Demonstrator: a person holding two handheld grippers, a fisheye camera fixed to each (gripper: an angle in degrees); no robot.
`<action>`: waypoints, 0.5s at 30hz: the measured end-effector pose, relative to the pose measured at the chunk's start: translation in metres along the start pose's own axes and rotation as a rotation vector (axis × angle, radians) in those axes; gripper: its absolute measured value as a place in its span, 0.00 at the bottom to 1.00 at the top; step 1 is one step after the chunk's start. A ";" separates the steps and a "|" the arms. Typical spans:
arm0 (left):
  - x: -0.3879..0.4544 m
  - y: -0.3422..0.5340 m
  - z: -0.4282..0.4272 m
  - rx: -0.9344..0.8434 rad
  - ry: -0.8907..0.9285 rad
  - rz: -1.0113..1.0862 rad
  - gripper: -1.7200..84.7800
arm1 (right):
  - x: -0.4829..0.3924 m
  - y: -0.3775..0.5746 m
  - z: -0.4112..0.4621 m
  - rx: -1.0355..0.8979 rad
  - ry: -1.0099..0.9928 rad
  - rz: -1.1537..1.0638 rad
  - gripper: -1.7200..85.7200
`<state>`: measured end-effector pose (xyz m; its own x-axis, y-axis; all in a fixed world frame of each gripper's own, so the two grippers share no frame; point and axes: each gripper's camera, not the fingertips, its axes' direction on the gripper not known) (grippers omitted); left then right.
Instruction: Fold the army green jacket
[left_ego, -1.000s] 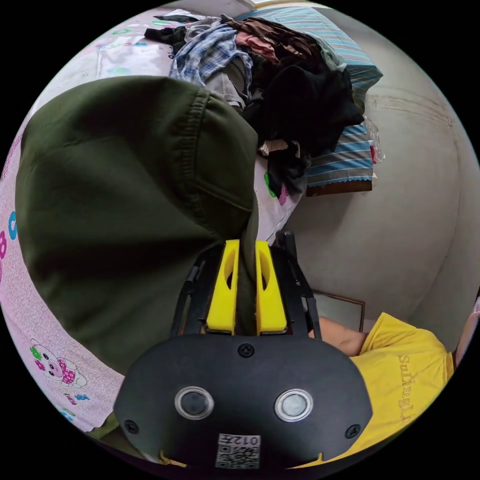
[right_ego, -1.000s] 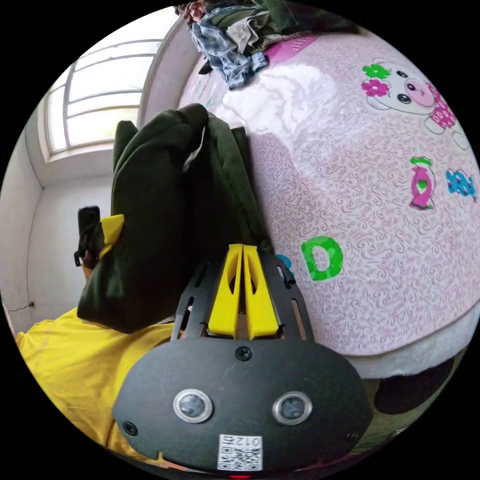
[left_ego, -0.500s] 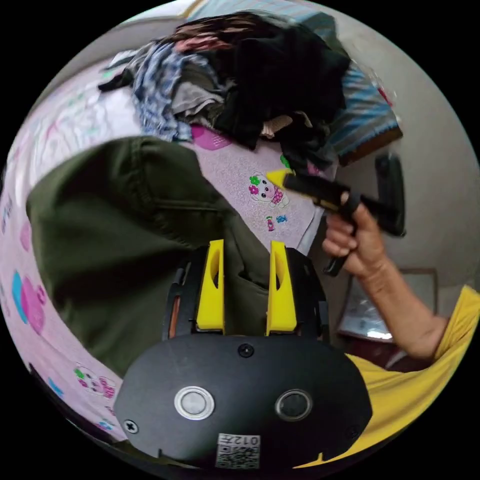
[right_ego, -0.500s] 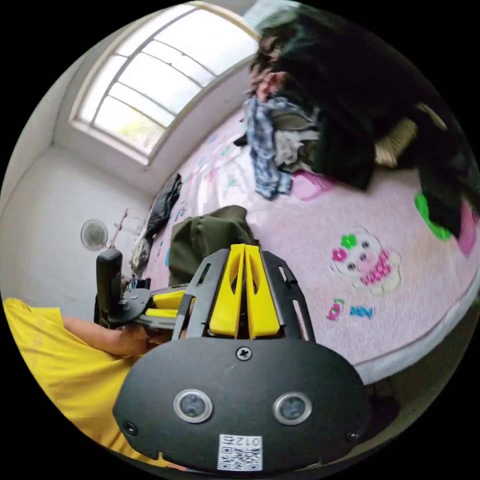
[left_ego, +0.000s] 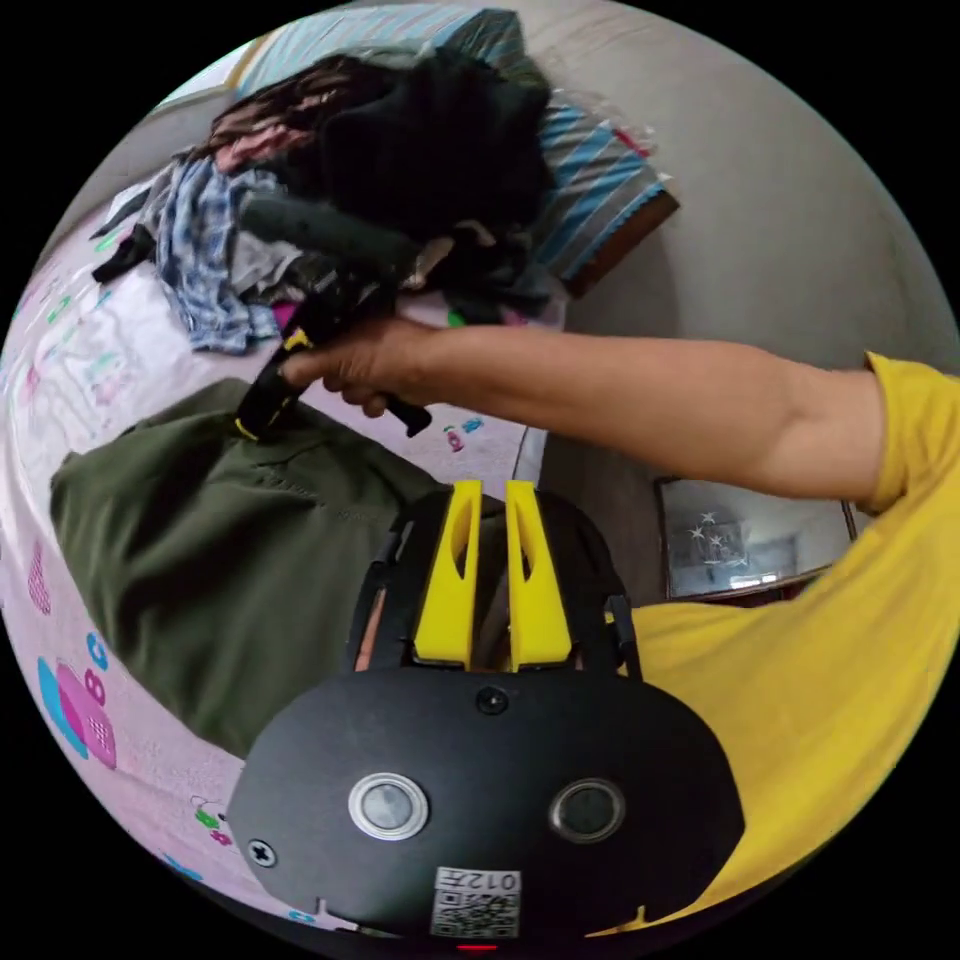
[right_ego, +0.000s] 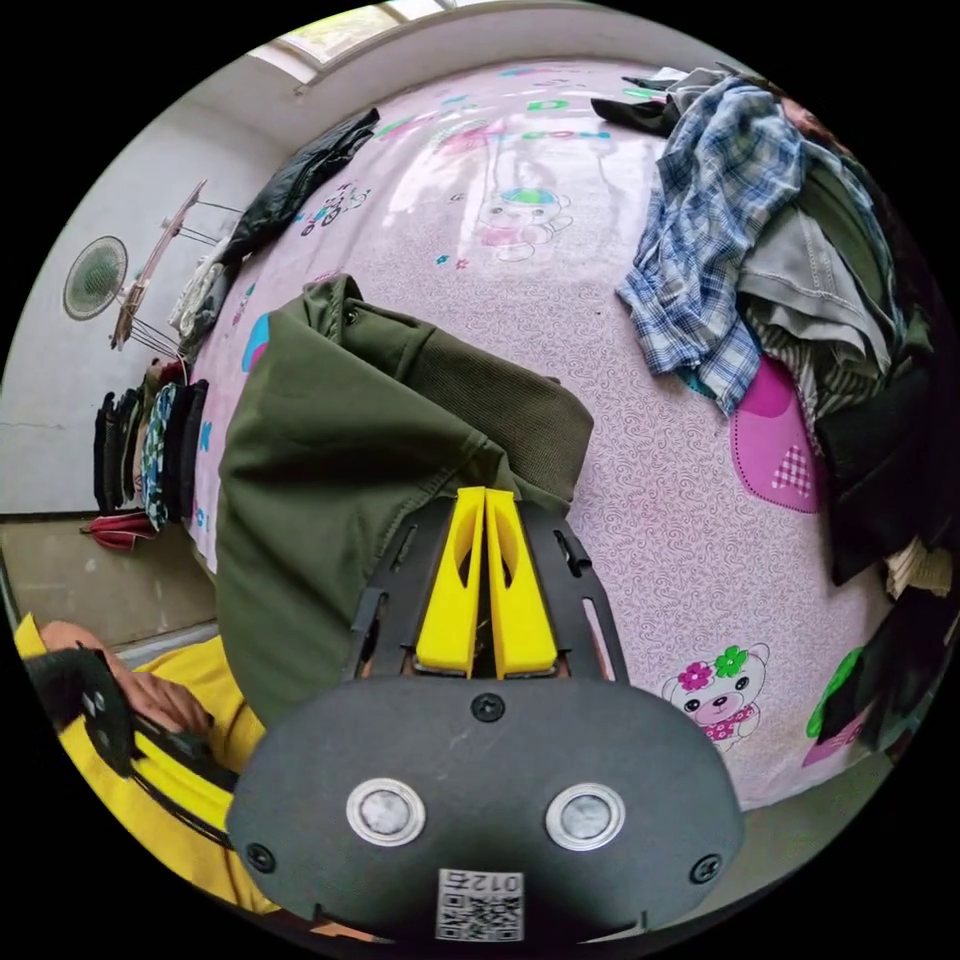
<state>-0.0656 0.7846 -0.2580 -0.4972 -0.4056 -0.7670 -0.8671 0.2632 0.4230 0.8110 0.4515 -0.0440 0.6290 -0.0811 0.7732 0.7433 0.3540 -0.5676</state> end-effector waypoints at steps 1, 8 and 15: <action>0.000 0.012 -0.016 0.047 -0.031 -0.010 0.04 | 0.001 0.001 -0.002 0.004 -0.006 0.000 0.02; -0.026 0.062 -0.010 -0.118 -0.197 -0.079 0.03 | 0.008 0.010 -0.031 0.065 -0.051 0.061 0.02; -0.022 0.073 0.022 -0.227 -0.254 -0.051 0.02 | -0.040 0.083 -0.119 0.191 -0.144 -0.096 0.02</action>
<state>-0.1172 0.8325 -0.2206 -0.4544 -0.1748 -0.8735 -0.8894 0.0352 0.4557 0.8744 0.3733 -0.1553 0.5086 0.0059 0.8610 0.7328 0.5220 -0.4364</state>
